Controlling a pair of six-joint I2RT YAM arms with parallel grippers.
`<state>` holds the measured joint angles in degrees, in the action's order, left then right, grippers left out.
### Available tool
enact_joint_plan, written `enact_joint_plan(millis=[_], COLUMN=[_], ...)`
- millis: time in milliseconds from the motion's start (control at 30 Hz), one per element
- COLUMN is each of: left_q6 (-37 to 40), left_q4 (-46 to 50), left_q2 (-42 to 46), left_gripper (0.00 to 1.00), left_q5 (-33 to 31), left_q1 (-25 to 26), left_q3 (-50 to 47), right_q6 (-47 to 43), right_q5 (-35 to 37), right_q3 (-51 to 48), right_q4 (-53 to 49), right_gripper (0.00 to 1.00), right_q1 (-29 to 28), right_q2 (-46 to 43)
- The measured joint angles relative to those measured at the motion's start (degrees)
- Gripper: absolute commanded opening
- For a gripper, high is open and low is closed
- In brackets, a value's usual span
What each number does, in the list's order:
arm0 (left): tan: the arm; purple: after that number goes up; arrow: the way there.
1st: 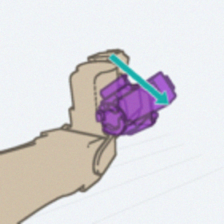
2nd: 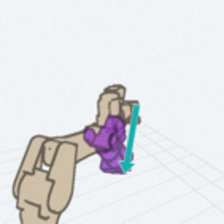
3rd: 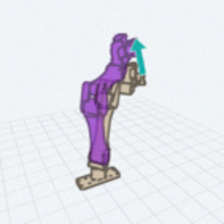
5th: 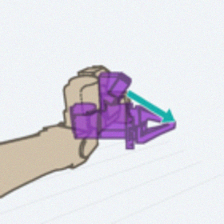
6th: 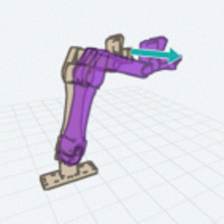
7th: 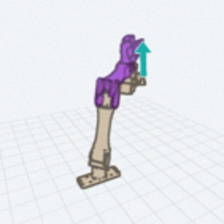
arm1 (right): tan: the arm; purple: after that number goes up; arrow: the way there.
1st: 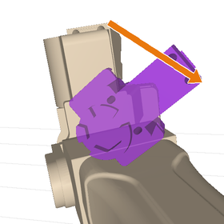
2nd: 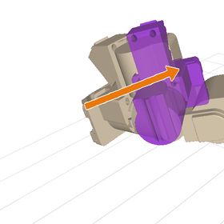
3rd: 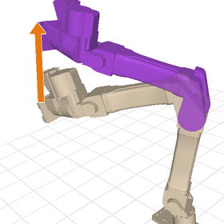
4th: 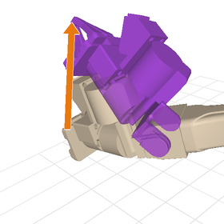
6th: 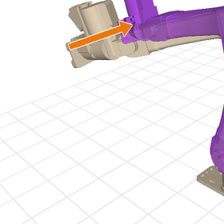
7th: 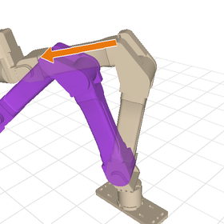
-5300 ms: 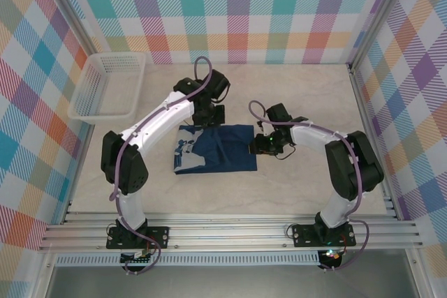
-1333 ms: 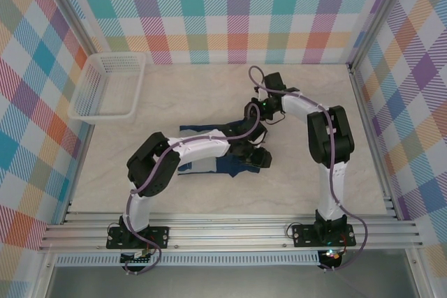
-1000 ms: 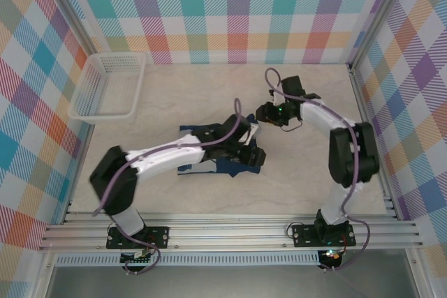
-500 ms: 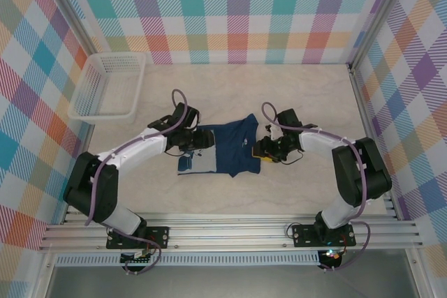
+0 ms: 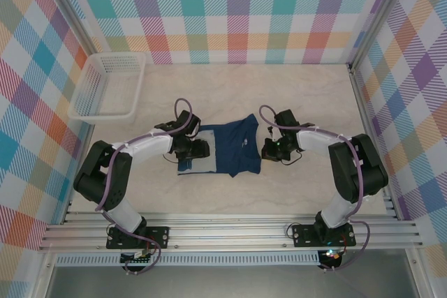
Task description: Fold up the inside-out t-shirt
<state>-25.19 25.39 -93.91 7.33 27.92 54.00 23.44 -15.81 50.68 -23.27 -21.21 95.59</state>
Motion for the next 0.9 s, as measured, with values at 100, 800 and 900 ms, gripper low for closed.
enact_joint_plan(millis=[100, 800, 900], left_q6=[0.00, -0.04, -0.04], left_q4=[-0.26, -1.73, -1.66], left_q2=[0.00, 1.16, 1.46], left_gripper=[0.63, 0.63, 0.63], left_q5=[0.00, 0.26, 0.28], left_q1=[0.00, 0.00, 0.00], left_q3=[-1.84, -2.97, -3.26], right_q6=[-0.57, 2.99, 2.75], right_q5=[1.70, -7.04, -6.36], right_q3=[0.52, -2.82, -2.91], right_q4=[-1.05, 5.40, 5.16], right_gripper=[0.19, 0.17, 0.09], right_q1=[0.00, -1.40, -1.40], right_q2=[-0.44, -0.74, -0.46])
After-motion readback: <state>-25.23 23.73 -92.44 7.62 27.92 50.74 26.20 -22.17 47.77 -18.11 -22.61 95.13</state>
